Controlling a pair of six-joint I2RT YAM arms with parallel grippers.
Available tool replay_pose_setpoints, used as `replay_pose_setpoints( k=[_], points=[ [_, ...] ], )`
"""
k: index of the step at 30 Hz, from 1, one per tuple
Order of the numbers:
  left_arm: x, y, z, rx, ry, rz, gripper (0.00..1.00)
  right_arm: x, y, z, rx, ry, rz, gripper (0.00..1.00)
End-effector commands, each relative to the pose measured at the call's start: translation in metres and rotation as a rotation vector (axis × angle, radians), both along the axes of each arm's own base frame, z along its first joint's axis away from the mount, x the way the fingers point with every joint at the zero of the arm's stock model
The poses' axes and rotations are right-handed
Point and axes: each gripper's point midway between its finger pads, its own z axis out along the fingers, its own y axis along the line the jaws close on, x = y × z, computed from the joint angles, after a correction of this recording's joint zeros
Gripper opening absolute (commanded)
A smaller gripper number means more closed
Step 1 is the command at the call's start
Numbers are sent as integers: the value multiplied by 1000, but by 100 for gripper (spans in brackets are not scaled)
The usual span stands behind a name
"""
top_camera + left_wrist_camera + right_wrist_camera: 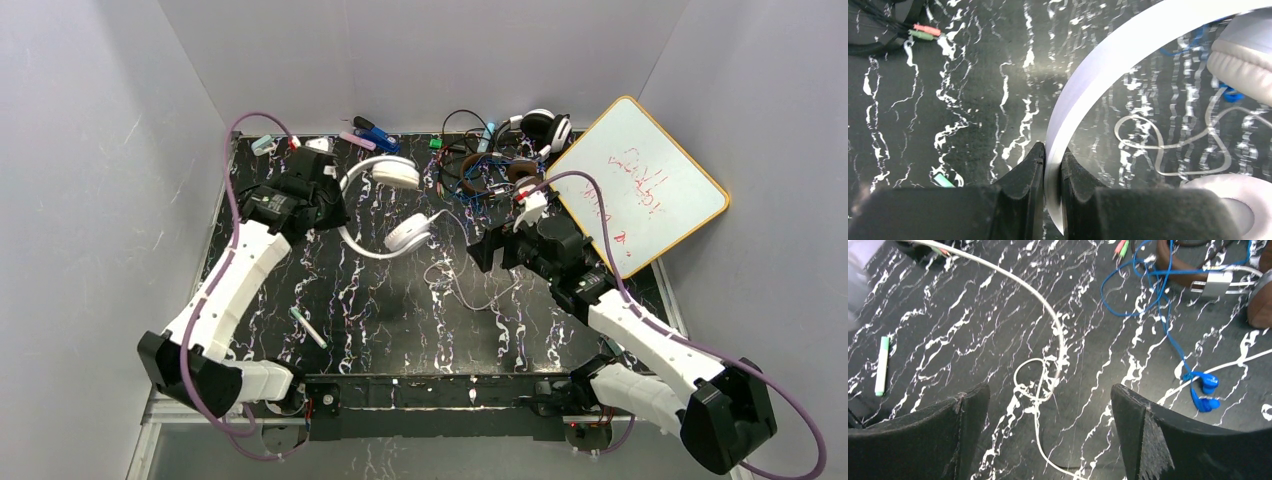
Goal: Wrap the headphones
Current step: Pick up the headphones from the center of the board.
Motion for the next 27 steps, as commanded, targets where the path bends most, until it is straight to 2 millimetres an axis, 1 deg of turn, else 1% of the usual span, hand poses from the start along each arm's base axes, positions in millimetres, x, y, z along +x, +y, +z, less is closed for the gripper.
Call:
replay_pose_setpoints(
  k=[1,6,10,12,15,21,22,23,24,25,27],
  points=[
    [-16,-16,60,-162,-73,-36,0,15,3,28,37,-136,-13,98],
    [-25,-36,91,-278,-84,-104,0,17,19,34,73,-136,49,92],
    [-32,-48,110,-353,-98,-147,0,20,31,38,100,-154,98,89],
    [-34,-51,118,-380,-108,-163,0,21,35,40,112,-166,112,86],
    [-38,-56,130,-413,-119,-185,0,27,36,42,131,-193,101,83],
    [-44,-67,147,-479,-126,-234,0,23,47,61,202,-301,166,77],
    [-45,-69,149,-490,-127,-239,0,23,48,65,210,-316,174,75],
    [-47,-71,151,-503,-128,-248,0,23,48,68,216,-328,177,69],
    [-48,-72,152,-513,-127,-256,0,25,48,72,220,-341,167,61],
    [-48,-74,153,-522,-124,-262,0,27,46,75,222,-349,153,52],
    [-50,-77,153,-534,-118,-273,0,28,44,81,230,-368,139,30]
  ],
)
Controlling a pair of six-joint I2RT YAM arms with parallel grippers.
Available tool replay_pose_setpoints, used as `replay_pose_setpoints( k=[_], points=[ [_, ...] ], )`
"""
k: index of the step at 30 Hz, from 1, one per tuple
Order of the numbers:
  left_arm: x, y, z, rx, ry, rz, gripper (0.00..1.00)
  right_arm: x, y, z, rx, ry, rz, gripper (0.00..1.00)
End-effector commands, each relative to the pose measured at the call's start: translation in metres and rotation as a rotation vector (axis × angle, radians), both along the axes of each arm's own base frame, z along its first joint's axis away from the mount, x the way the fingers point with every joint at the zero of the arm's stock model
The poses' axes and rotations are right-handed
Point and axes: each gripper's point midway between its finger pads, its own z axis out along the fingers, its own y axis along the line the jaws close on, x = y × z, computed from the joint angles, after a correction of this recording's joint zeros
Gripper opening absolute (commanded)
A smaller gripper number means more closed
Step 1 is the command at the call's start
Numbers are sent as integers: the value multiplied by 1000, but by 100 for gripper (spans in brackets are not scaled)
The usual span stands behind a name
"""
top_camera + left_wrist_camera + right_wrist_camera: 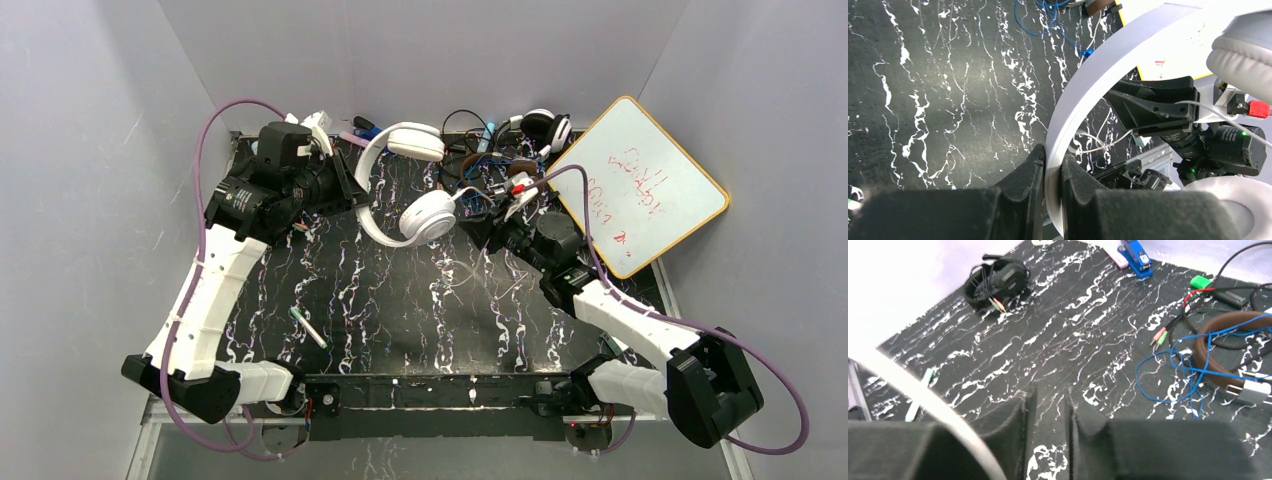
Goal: Wrap the headphones
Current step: Pick up the headphones from the center of the board, then wrap the headphones cable around the headphones.
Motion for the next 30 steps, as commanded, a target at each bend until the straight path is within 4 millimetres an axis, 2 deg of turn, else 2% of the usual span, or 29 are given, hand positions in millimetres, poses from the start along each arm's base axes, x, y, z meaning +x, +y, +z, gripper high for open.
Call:
replay_pose_setpoints(
  k=[1,3,4,8,11,14,20,22,24,30],
  points=[
    [-15,-13,32,-115,-53,-65,0,4,0,36,72,-123,-11,18],
    [-15,-16,27,-122,-43,-83,0,3,0,38,70,-121,-7,4],
    [-15,-20,24,-133,-37,-102,0,1,0,38,65,-116,1,1],
    [-19,-40,13,-188,-7,-195,0,-6,-2,43,55,-113,16,1],
    [-19,-41,-6,-152,11,-210,0,-4,-13,56,61,-130,-44,1],
    [-17,-37,-25,-89,15,-232,0,-3,-20,79,63,-150,-70,1],
    [-8,-20,-50,118,-76,-249,0,-5,-20,106,-41,-152,-36,1],
    [-6,-14,-57,182,-96,-255,0,-9,-19,113,-70,-170,-8,7],
    [-3,-6,-62,244,-105,-236,0,-11,-18,118,-90,-177,9,11],
    [5,8,-66,336,-123,-207,0,-25,-11,130,-99,-195,98,15]
  ],
)
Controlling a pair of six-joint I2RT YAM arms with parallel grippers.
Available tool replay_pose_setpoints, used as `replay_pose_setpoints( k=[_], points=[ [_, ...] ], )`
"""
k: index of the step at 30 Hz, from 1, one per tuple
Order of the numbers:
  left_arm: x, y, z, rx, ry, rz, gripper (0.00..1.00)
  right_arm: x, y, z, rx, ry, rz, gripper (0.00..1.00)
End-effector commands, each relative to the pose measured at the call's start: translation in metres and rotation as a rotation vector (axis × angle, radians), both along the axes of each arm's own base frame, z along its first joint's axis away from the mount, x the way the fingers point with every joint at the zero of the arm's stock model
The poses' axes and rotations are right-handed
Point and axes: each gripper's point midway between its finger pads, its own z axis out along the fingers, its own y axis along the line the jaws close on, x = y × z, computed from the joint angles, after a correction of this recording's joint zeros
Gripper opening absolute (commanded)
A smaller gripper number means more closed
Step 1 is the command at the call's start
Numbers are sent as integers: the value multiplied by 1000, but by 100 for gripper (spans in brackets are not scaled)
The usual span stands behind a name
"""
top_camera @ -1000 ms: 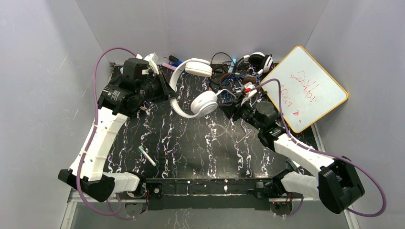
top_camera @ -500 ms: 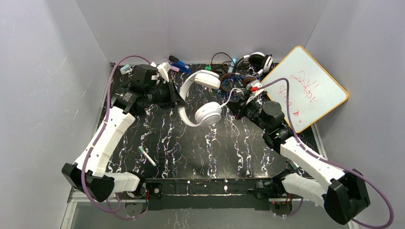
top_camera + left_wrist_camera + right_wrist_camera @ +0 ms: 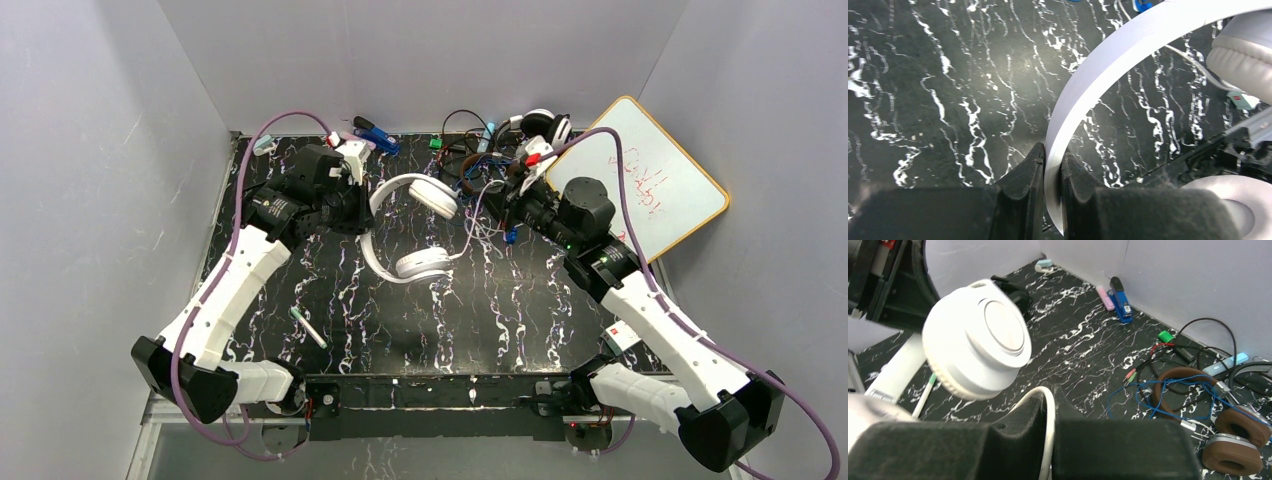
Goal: Wrap the headphones
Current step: Wrap the headphones cable around the headphones.
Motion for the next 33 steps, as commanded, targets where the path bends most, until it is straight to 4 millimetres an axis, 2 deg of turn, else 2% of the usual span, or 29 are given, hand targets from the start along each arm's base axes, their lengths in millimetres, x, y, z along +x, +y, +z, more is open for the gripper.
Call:
replay_pose_setpoints(
  k=[1,7,8,16,22,24,28,33],
  points=[
    [5,16,9,81,-84,14,0,-17,7,16,-24,-35,102,15],
    [7,18,-4,170,-81,-32,0,-39,21,35,-25,-71,264,14],
    [10,22,-6,204,-84,-20,0,-43,23,33,-36,-58,289,14],
    [6,-2,-26,319,-60,-103,0,-58,41,43,-37,-40,463,19],
    [0,-24,-25,368,-105,-178,0,-43,51,33,-86,35,471,22],
    [-1,-28,-24,402,-132,-201,0,-33,52,27,-104,74,441,27],
    [9,-5,-22,585,-210,-142,0,-15,44,16,-177,148,332,28],
    [24,31,-13,786,-285,-29,0,-6,27,4,-281,192,242,35]
  ],
)
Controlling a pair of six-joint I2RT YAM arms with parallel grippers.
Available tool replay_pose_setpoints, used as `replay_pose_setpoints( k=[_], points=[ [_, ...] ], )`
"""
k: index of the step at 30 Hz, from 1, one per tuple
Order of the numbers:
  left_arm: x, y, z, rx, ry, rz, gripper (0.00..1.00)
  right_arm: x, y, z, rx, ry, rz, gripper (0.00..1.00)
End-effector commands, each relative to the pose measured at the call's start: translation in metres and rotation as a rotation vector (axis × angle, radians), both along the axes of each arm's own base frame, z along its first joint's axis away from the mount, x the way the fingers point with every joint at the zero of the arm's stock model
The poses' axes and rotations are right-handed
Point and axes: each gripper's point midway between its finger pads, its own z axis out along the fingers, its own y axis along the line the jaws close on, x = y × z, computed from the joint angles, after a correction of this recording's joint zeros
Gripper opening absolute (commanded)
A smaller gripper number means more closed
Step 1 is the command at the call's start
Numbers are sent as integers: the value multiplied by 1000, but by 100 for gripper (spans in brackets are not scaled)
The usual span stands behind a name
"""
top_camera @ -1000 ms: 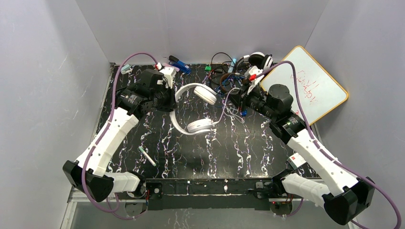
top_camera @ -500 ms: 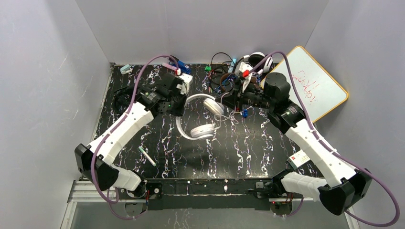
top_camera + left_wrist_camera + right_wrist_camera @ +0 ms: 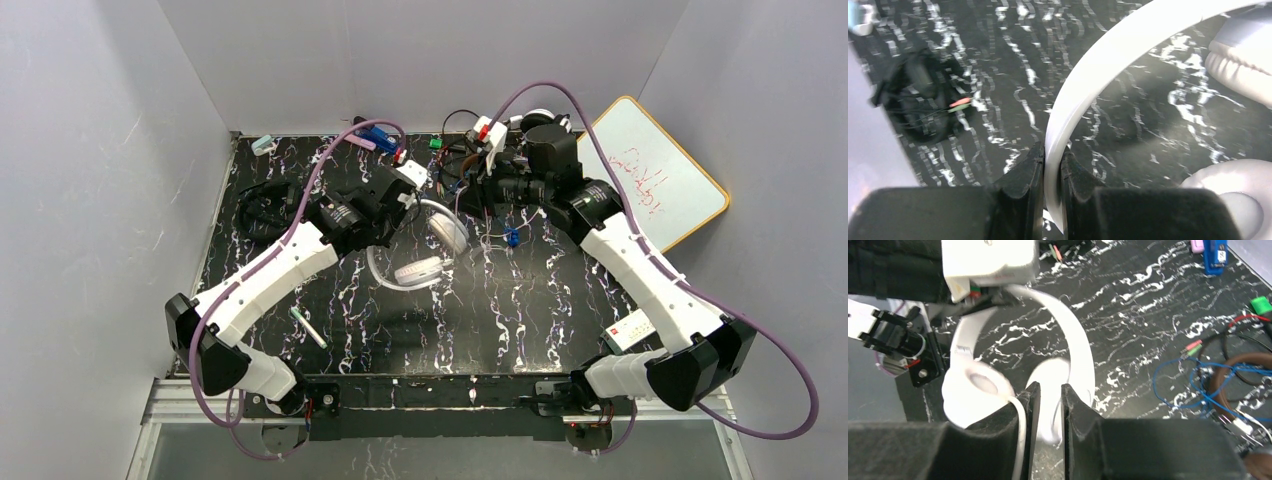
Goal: Wrap the headphones
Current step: Wrap the headphones cable around the headphones.
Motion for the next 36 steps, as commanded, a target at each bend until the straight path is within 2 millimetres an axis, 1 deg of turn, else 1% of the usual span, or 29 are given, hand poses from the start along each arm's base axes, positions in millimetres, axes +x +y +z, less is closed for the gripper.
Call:
replay_pose_setpoints(
  k=[1,2,4,7,8,10,12,14,16,18,21,24,25,26,27,28,29,31,32,34,36],
  points=[
    [14,45,21,210,-145,120,0,10,-21,15,-83,-68,-95,36],
    [17,50,25,215,-173,156,0,11,-25,13,-104,-66,-114,38],
    [19,50,31,185,-201,188,0,12,-33,8,-134,-61,-149,39],
    [22,52,42,124,-256,262,0,12,-36,-1,-143,-51,-164,38],
    [23,56,46,106,-282,304,0,9,-34,-2,-134,-42,-152,36],
    [25,64,56,56,-332,403,0,4,-32,-5,-118,-19,-142,28],
    [27,71,63,-25,-353,491,0,-2,-31,-13,-105,21,-135,23],
    [32,81,69,-109,-348,561,0,-6,-32,-28,-99,67,-151,19],
    [39,94,73,-201,-337,622,0,-10,-34,-46,-102,115,-175,11],
    [46,105,76,-294,-331,678,0,-19,-36,-63,-105,185,-182,2],
    [52,113,84,-379,-358,725,0,-41,-35,-86,-98,286,-133,1],
    [56,113,87,-425,-365,754,0,-54,-37,-101,-101,333,-113,2],
    [57,111,86,-442,-359,748,0,-55,-38,-103,-105,337,-116,10],
    [59,103,86,-470,-344,721,0,-55,-39,-102,-107,328,-115,25],
    [61,93,84,-492,-324,666,0,-53,-41,-98,-110,311,-125,42],
    [62,78,81,-520,-296,588,0,-50,-42,-92,-107,285,-136,53],
    [63,66,78,-540,-270,517,0,-46,-43,-83,-97,252,-151,61],
    [61,52,69,-542,-225,430,0,-34,-45,-61,-69,171,-187,68],
    [59,50,63,-526,-208,404,0,-28,-46,-49,-57,132,-208,71],
    [56,51,51,-496,-187,386,0,-15,-47,-26,-36,60,-248,73],
    [51,50,43,-473,-169,351,0,-3,-46,-7,-18,2,-273,76]
  ],
)
